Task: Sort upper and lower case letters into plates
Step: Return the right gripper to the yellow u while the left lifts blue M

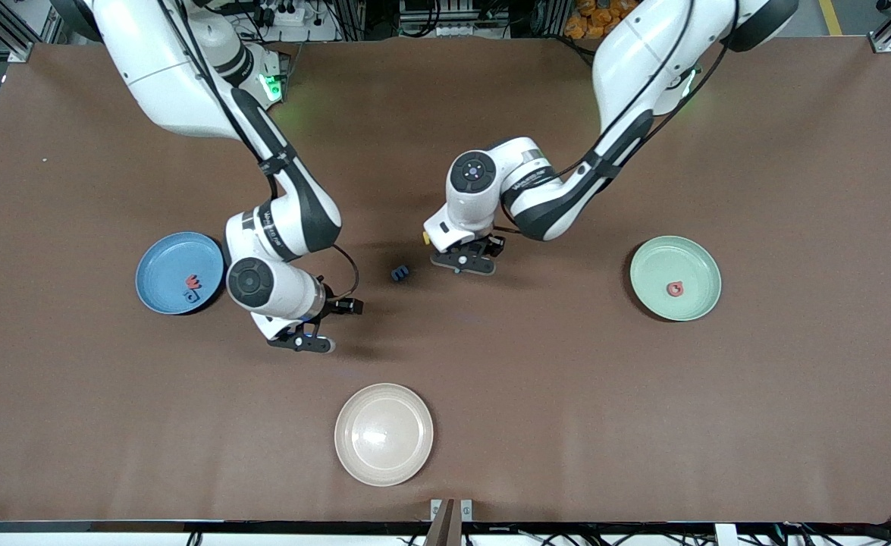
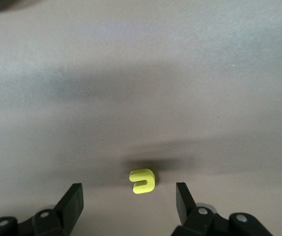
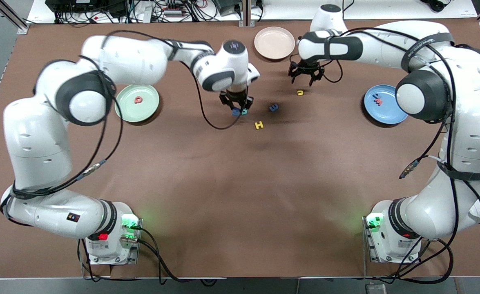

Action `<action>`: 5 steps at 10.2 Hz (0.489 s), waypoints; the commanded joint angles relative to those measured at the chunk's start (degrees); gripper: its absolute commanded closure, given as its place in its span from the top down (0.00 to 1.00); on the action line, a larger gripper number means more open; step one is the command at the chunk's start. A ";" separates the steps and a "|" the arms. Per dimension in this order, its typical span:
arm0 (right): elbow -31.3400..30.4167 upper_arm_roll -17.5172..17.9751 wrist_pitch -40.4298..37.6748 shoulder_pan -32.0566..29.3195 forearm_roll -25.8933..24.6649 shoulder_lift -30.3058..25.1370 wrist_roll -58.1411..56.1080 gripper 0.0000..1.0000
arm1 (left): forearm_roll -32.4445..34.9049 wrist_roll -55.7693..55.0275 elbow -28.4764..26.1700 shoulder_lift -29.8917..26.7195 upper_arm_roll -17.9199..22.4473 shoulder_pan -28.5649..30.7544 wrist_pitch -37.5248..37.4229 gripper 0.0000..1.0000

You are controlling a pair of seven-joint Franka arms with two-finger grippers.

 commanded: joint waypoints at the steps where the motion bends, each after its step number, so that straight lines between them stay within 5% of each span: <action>1: -1.41 -0.66 1.24 2.07 -2.13 0.02 1.13 0.85 | -2.79 1.64 -0.93 -4.74 -4.69 8.98 -7.14 0.00; 5: -2.47 -0.66 3.27 2.17 -4.95 0.10 1.30 0.76 | -2.80 14.17 -1.28 -8.08 -4.78 22.16 -11.72 0.00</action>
